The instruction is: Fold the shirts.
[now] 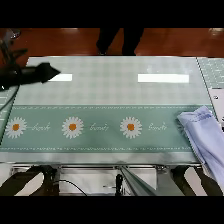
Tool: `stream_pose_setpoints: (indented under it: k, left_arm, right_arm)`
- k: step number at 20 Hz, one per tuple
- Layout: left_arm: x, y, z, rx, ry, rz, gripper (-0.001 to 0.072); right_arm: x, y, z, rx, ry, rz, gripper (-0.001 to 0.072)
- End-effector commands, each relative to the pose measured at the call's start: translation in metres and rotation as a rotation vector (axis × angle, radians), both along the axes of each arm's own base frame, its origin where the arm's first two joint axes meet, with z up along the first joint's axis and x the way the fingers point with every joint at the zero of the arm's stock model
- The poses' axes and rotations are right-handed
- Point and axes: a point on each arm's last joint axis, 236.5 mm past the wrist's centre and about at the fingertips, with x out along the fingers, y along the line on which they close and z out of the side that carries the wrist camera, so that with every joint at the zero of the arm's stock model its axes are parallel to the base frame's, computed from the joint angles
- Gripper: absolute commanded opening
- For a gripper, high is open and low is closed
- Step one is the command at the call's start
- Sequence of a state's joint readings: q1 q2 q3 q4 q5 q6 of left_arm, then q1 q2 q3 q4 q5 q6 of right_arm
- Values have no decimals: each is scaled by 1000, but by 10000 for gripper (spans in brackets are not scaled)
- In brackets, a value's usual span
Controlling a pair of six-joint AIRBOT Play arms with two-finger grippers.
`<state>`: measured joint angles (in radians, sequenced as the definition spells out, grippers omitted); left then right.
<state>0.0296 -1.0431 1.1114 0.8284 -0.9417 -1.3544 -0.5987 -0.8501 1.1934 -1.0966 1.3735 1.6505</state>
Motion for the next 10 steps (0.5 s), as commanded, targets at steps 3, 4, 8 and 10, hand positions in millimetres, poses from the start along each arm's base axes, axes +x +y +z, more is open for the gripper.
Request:
stream_pose_setpoints:
  k: [3,4,8,10]
  left_arm:
    - [24,-49,50,89,-61,-202,17]
    - [23,-49,30,157,-27,-213,17]
    - [14,-24,-55,321,182,-168,17]
    - [11,-20,-76,324,226,-164,18]
  right_arm:
    - [119,184,-2,-97,-185,506,17]
    - [120,200,-35,-153,-101,559,17]
    - [99,203,-149,-268,289,641,18]
    - [93,193,-170,-275,375,641,18]
